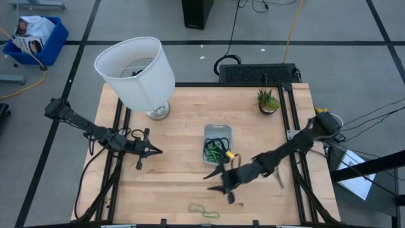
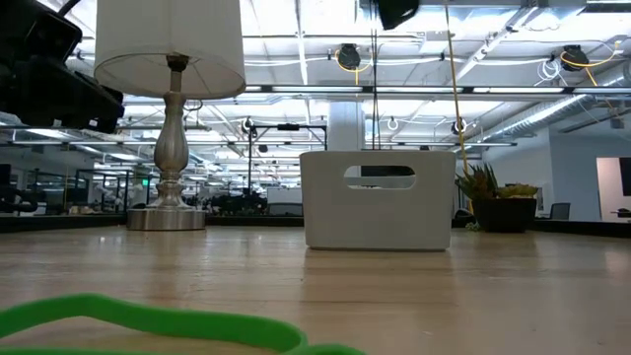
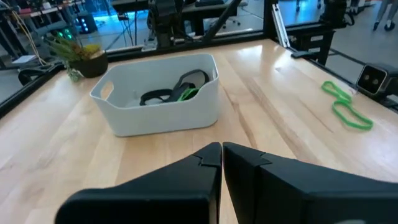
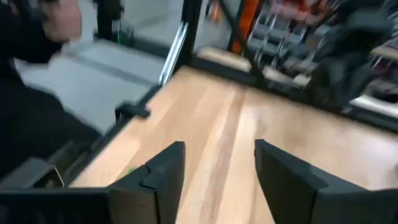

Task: Pick and place rubber bands into bin
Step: Put the green rubber band into the gray container

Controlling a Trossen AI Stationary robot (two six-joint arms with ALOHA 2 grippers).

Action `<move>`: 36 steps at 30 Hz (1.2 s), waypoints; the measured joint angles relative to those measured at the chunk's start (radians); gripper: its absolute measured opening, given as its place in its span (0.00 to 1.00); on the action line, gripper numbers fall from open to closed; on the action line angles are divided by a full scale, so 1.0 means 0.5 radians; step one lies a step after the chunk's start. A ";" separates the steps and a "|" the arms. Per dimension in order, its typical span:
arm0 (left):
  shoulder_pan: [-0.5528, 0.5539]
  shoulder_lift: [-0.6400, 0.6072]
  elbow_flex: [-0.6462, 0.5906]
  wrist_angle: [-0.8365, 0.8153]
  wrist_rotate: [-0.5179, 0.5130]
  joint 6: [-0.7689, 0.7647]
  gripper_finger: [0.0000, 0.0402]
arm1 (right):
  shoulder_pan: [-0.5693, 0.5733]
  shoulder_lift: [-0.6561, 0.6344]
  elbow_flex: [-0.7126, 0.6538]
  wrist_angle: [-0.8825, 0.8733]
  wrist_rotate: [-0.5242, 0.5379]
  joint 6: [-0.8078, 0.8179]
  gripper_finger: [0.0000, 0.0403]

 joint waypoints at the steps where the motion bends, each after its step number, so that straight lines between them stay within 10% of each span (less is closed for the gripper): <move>1: 0.000 0.000 0.000 -0.015 0.000 -0.010 0.06 | 0.002 0.075 0.085 -0.083 -0.001 0.004 0.47; 12: 0.000 0.000 0.000 -0.046 0.002 -0.179 0.06 | 0.043 0.689 0.705 -0.393 -0.177 0.029 0.51; 36: 0.000 -0.001 0.000 0.001 0.004 -0.309 0.06 | 0.120 1.052 0.722 -0.351 -0.251 0.343 0.49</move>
